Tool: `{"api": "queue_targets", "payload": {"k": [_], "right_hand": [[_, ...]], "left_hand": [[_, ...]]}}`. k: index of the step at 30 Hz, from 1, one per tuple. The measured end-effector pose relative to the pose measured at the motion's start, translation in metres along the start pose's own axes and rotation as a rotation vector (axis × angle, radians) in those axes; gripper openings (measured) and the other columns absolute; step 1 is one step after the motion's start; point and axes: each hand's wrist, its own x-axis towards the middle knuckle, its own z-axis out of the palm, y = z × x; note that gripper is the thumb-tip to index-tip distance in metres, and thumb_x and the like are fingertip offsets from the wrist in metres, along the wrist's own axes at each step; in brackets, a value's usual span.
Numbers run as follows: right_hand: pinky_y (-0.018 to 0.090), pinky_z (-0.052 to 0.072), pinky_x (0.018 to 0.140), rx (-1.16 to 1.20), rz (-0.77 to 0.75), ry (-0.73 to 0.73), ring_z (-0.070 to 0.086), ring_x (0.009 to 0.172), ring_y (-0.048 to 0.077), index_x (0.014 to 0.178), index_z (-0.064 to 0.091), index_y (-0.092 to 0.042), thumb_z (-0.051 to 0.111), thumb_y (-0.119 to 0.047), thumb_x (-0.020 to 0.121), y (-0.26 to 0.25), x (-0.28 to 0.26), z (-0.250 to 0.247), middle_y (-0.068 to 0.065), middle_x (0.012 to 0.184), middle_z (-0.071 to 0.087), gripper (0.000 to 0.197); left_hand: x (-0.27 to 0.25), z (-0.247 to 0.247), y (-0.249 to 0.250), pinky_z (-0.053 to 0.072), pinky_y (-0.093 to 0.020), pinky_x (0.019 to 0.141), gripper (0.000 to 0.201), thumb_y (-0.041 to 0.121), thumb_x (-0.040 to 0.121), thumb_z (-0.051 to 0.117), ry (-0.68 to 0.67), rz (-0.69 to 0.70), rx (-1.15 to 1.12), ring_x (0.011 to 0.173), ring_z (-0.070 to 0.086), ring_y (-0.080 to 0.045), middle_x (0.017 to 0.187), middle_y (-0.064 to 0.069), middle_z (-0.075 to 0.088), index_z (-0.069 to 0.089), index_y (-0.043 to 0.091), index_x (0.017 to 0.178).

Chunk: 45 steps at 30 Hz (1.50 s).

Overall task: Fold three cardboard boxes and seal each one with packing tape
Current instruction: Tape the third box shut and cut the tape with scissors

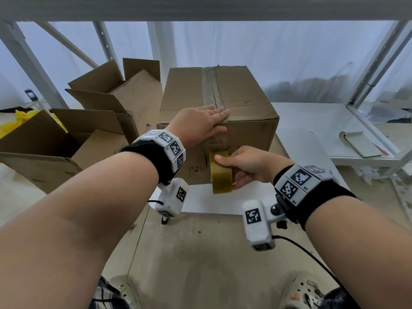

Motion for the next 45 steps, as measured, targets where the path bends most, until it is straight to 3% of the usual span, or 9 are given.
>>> {"api": "queue_targets", "payload": {"k": [8,13,18,27,31,34,38,41,45], "right_hand": [[0.034,0.058,0.075,-0.097,-0.023,0.211,0.07,0.078,0.021,0.093,0.067,-0.002,0.051,-0.052,0.093,0.001,-0.013,-0.047,0.013,0.088,0.074,0.052],[0.031,0.053,0.067,-0.209,-0.044,0.359,0.063,0.071,0.022,0.097,0.063,0.002,0.052,-0.034,0.098,0.013,-0.035,-0.092,0.017,0.088,0.069,0.038],[0.034,0.054,0.072,-0.256,-0.034,0.487,0.064,0.074,0.024,0.092,0.064,0.003,0.052,-0.028,0.097,0.038,-0.055,-0.124,0.017,0.089,0.071,0.034],[0.034,0.044,0.076,-0.485,0.239,0.66,0.06,0.096,0.034,0.068,0.046,-0.006,0.047,-0.016,0.096,0.148,-0.056,-0.152,0.019,0.091,0.056,0.029],[0.036,0.043,0.09,-0.625,0.368,0.646,0.055,0.116,0.034,0.13,0.048,0.006,0.039,-0.017,0.101,0.182,-0.042,-0.155,0.023,0.124,0.058,0.038],[0.036,0.045,0.089,-0.651,0.401,0.552,0.058,0.105,0.03,0.145,0.031,-0.001,0.048,-0.01,0.095,0.2,-0.025,-0.149,0.019,0.119,0.059,0.054],[0.037,0.047,0.089,-0.6,0.427,0.607,0.058,0.11,0.034,0.114,0.057,-0.001,0.053,-0.018,0.09,0.208,-0.009,-0.14,0.02,0.119,0.06,0.029],[0.048,0.044,0.099,-0.611,0.428,0.636,0.059,0.108,0.035,0.078,0.048,-0.007,0.054,-0.016,0.086,0.208,-0.009,-0.138,0.017,0.11,0.062,0.013],[0.049,0.044,0.097,-0.58,0.372,0.677,0.058,0.108,0.035,0.106,0.053,-0.007,0.057,-0.018,0.086,0.206,-0.008,-0.134,0.017,0.113,0.061,0.023]], "left_hand": [[0.001,-0.005,-0.003,0.042,-0.034,0.103,0.048,0.047,0.1,0.027,0.038,-0.034,-0.065,0.136,0.039,-0.013,0.146,0.009,0.043,0.043,0.028,0.142],[0.01,-0.024,0.022,0.054,-0.035,0.074,0.056,0.053,0.098,0.027,0.114,-0.17,-0.163,0.079,0.061,-0.015,0.09,-0.001,0.066,0.067,0.015,0.09],[0.027,-0.038,0.071,0.05,-0.039,0.089,0.04,0.036,0.101,0.037,0.198,-0.022,-0.235,0.107,0.058,-0.021,0.114,-0.002,0.066,0.069,0.012,0.105],[0.056,0.013,0.158,0.048,-0.036,0.079,0.032,0.028,0.099,0.041,0.005,0.083,-0.276,0.1,0.057,-0.024,0.106,-0.003,0.064,0.066,0.012,0.111],[0.066,0.05,0.182,0.049,-0.039,0.079,0.031,0.028,0.099,0.04,-0.129,0.04,-0.327,0.1,0.056,-0.026,0.106,-0.005,0.063,0.064,0.013,0.112],[0.07,0.064,0.188,0.048,-0.04,0.083,0.031,0.027,0.1,0.04,-0.197,-0.016,-0.367,0.105,0.054,-0.028,0.11,-0.008,0.062,0.063,0.013,0.115],[0.073,0.071,0.188,0.048,-0.039,0.086,0.032,0.027,0.1,0.04,-0.245,-0.062,-0.381,0.106,0.055,-0.028,0.115,-0.009,0.062,0.063,0.012,0.116],[0.074,0.071,0.185,0.047,-0.037,0.086,0.031,0.024,0.1,0.04,-0.257,-0.076,-0.396,0.107,0.056,-0.027,0.118,-0.008,0.061,0.063,0.013,0.118],[0.07,0.068,0.182,0.048,-0.038,0.085,0.029,0.023,0.1,0.04,-0.265,-0.086,-0.397,0.104,0.056,-0.026,0.116,-0.007,0.061,0.062,0.013,0.116]]}}
